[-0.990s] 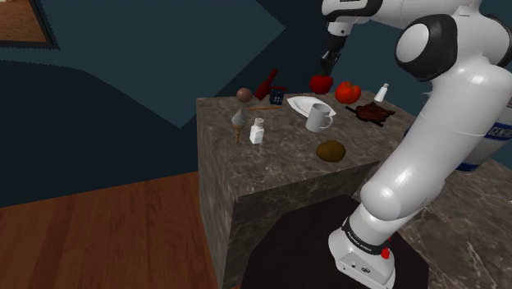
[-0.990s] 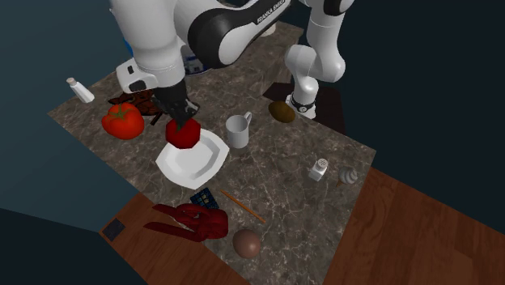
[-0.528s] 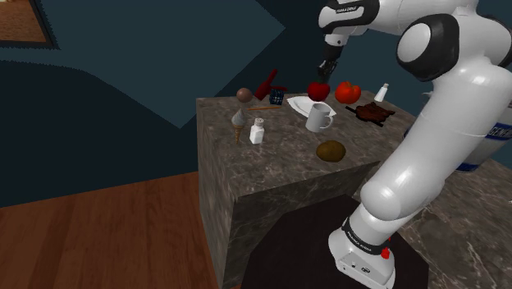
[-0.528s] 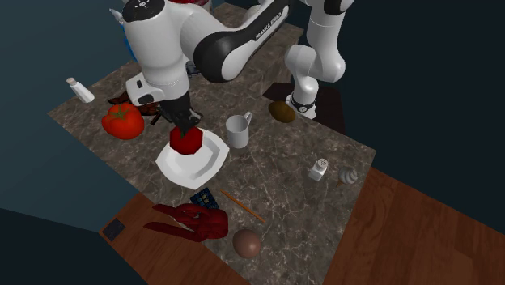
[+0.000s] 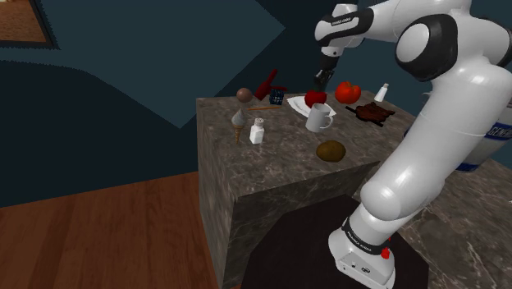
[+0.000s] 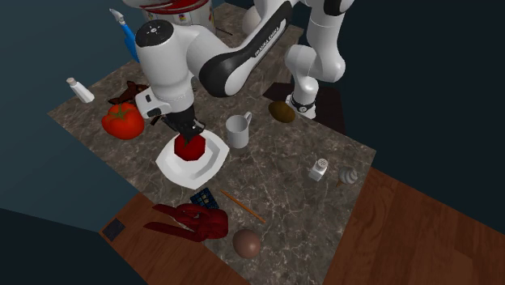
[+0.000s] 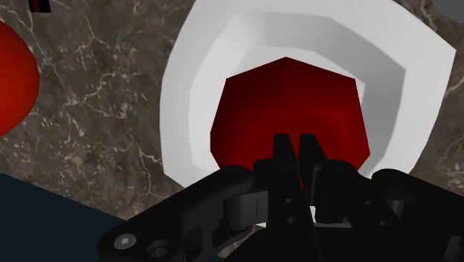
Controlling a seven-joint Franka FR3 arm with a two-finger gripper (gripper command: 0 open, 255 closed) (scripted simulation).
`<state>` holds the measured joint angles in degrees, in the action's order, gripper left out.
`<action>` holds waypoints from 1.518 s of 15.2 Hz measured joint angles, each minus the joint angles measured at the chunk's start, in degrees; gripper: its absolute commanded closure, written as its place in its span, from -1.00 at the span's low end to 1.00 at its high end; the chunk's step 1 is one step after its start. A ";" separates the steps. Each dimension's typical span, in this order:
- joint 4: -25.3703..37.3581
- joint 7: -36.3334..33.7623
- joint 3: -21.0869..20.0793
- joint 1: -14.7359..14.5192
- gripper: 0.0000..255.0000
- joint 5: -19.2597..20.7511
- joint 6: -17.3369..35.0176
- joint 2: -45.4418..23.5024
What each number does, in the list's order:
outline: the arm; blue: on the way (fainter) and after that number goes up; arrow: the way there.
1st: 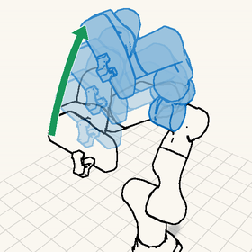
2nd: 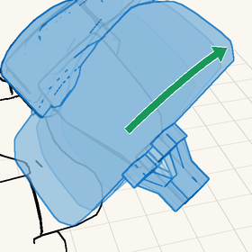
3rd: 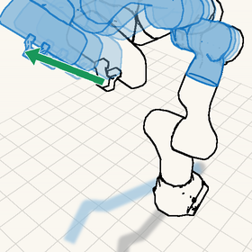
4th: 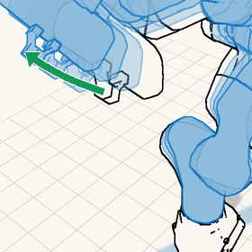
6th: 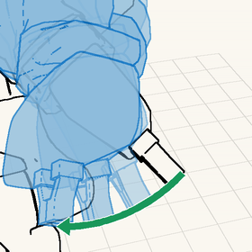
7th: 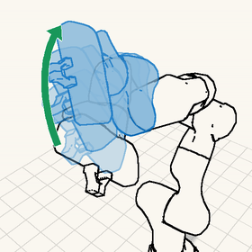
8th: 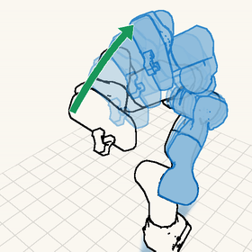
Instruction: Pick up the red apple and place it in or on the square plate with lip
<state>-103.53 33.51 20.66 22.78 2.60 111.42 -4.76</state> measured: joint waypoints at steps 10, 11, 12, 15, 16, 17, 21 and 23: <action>-1.33 0.02 0.03 0.05 -1.00 -0.06 1.58 -0.22; -1.32 0.03 0.03 0.05 -1.00 -0.06 1.58 -0.22; -1.31 0.03 0.03 0.05 -1.00 -0.06 1.58 -0.22; -1.31 0.03 0.03 0.05 -1.00 -0.07 1.58 -0.22; -0.70 0.02 0.02 0.02 -1.00 0.01 0.75 0.03; 0.37 0.03 0.02 -0.01 -1.00 0.10 -0.58 0.33; 4.16 -0.18 -0.13 -0.22 -1.00 0.31 -5.01 1.01; 4.44 -0.21 -0.15 -0.25 -1.00 0.31 -5.32 1.01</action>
<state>-99.09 33.30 20.51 22.53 2.91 106.10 -3.75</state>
